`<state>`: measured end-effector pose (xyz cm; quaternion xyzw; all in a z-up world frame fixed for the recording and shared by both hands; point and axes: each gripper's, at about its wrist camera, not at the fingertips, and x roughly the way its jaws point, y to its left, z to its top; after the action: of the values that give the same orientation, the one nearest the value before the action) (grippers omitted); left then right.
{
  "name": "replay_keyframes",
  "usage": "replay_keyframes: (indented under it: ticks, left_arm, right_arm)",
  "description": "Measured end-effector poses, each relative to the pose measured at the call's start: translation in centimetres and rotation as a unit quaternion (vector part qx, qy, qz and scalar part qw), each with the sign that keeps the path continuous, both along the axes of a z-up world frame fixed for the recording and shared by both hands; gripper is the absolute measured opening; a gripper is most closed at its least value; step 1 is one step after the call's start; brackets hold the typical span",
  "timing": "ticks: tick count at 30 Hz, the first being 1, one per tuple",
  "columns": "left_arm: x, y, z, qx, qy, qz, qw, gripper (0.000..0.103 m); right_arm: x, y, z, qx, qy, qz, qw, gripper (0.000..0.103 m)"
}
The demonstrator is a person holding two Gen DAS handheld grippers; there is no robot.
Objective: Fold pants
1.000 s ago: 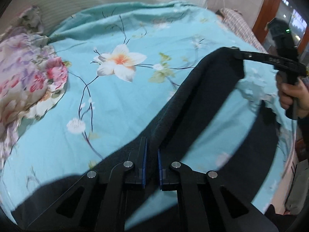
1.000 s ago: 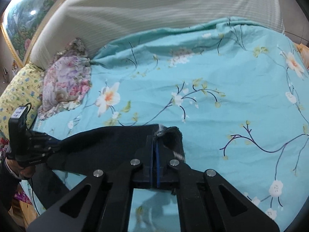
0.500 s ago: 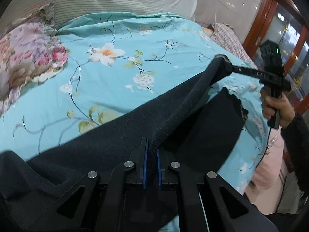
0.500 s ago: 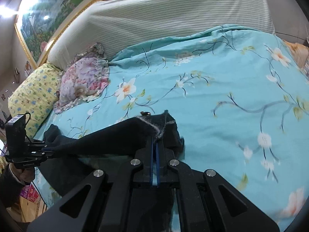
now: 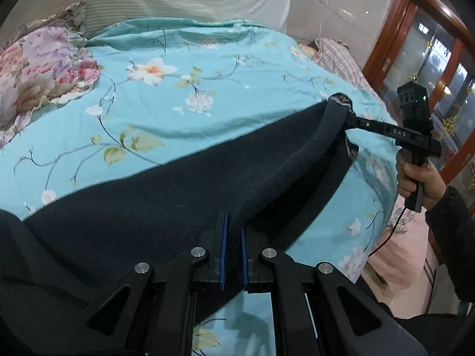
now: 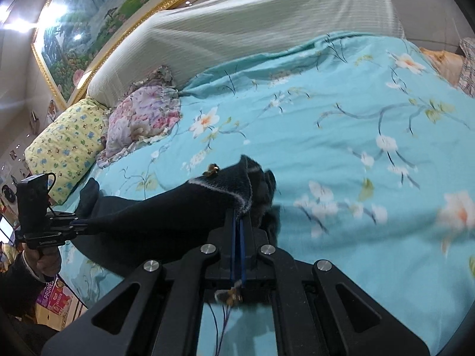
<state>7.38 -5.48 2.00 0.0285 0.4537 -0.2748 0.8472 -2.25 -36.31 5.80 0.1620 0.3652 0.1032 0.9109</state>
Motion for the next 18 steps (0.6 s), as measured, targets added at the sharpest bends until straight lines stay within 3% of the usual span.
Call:
replay_keyframes:
  ticks: [18]
  left_arm:
    - [-1.2, -0.3, -3.3, 0.003, 0.027, -0.003, 0.9996, 0.01]
  right_arm:
    - [-2.3, 0.1, -1.8, -0.028, 0.044, -0.038, 0.998, 0.003]
